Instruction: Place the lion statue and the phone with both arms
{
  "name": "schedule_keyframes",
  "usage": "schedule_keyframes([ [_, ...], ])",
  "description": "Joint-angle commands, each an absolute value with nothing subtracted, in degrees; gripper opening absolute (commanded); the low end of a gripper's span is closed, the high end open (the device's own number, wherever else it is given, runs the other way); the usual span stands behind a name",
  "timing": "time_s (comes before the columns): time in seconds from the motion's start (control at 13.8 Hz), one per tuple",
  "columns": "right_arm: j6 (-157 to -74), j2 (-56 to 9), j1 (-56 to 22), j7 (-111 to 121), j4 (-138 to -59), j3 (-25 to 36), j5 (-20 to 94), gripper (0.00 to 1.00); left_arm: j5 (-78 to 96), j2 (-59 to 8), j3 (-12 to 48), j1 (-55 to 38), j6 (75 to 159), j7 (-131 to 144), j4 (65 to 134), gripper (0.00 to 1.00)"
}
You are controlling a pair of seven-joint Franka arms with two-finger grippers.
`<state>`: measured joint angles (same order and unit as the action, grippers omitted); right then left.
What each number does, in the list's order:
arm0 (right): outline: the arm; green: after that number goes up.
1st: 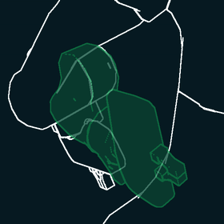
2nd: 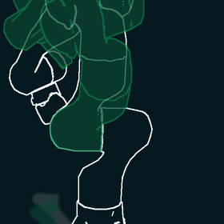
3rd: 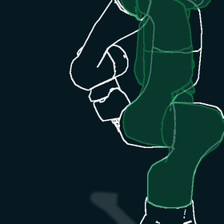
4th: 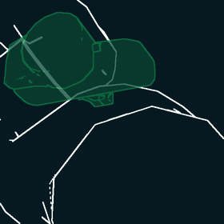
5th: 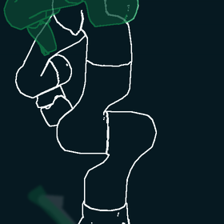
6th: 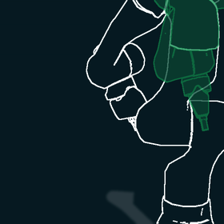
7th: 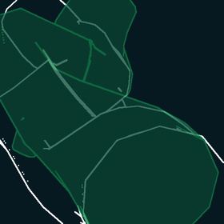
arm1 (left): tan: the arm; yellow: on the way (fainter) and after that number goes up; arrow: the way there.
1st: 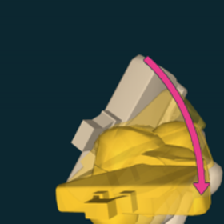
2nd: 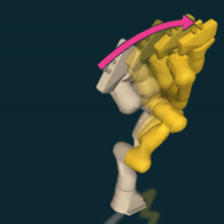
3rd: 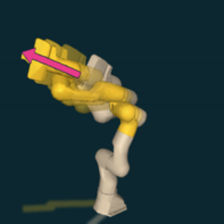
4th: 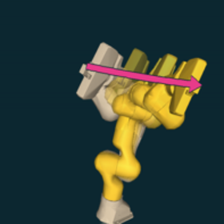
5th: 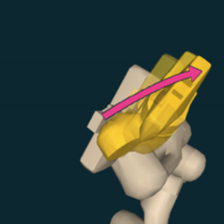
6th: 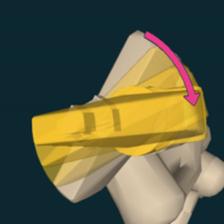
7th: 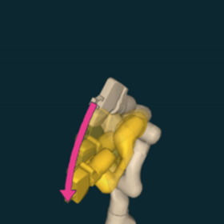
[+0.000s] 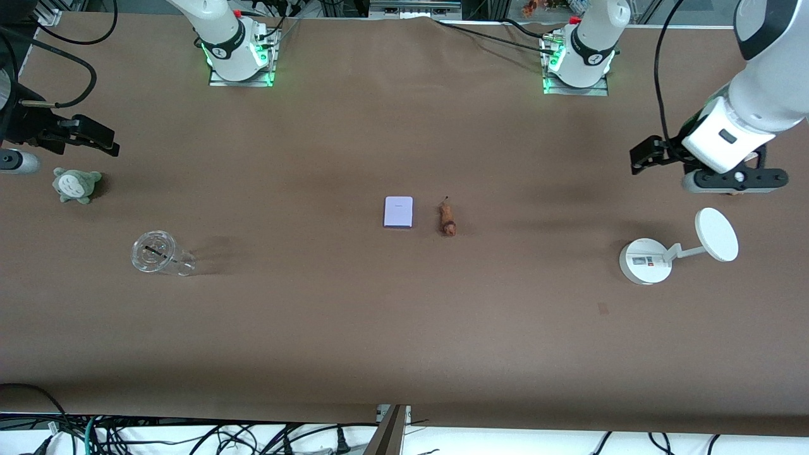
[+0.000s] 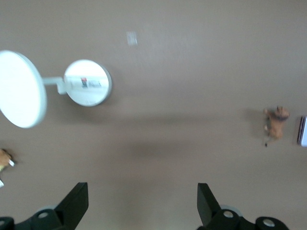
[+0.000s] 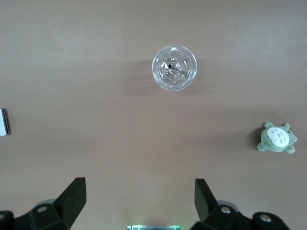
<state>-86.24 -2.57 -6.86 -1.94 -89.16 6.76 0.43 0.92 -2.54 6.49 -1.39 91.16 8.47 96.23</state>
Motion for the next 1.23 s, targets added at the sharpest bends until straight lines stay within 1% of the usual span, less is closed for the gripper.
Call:
schedule_keyframes([
  [0.0, -85.7, -3.6, -6.3, -1.9, -87.5, 6.4, 0.6, 1.0, 3.0, -5.6, 8.1, -3.2, 88.4, 8.3, 95.0, 1.0],
  [0.07, -85.7, -4.4, -6.4, -2.0, -87.5, 6.4, 0.4, 1.0, 3.1, -6.8, 9.6, -3.9, 88.4, 8.8, 95.3, 1.0],
  [0.22, -86.7, -4.9, -6.7, -2.4, -87.5, 6.4, 0.5, 1.0, 3.1, -11.6, 13.2, -4.8, 90.4, 10.6, 95.2, 1.0],
  [0.29, -87.4, -5.1, -6.9, -2.4, -87.5, 6.3, 0.4, 1.0, 2.9, -14.1, 14.8, -5.4, 93.5, 13.7, 95.4, 1.0],
  [0.43, -87.5, -5.4, -7.0, -2.4, -87.6, 6.3, 0.4, 1.0, 2.8, -18.3, 16.3, -7.7, 99.4, 20.2, 95.4, 1.0],
  [0.58, -87.5, -6.8, -7.0, -2.4, -87.6, 6.3, 0.4, 1.0, 2.1, -22.7, 16.2, -12.9, 106.9, 27.8, 95.3, 1.0],
  [0.79, -86.8, -7.7, -7.0, -1.9, -87.6, 6.2, 0.4, 1.0, 1.8, -29.6, 15.8, -17.1, 119.0, 33.7, 95.3, 1.0],
  [0.94, -87.4, -8.0, -7.0, -1.9, -87.6, 6.2, 0.5, 1.0, -1.1, -32.9, 16.2, -17.9, 124.3, 34.4, 95.4, 1.0],
  [1.16, -87.4, -9.0, -7.1, -1.9, -87.6, 6.1, 0.5, 1.0, -3.9, -37.7, 15.8, -22.2, 130.3, 40.9, 95.4, 1.0],
])
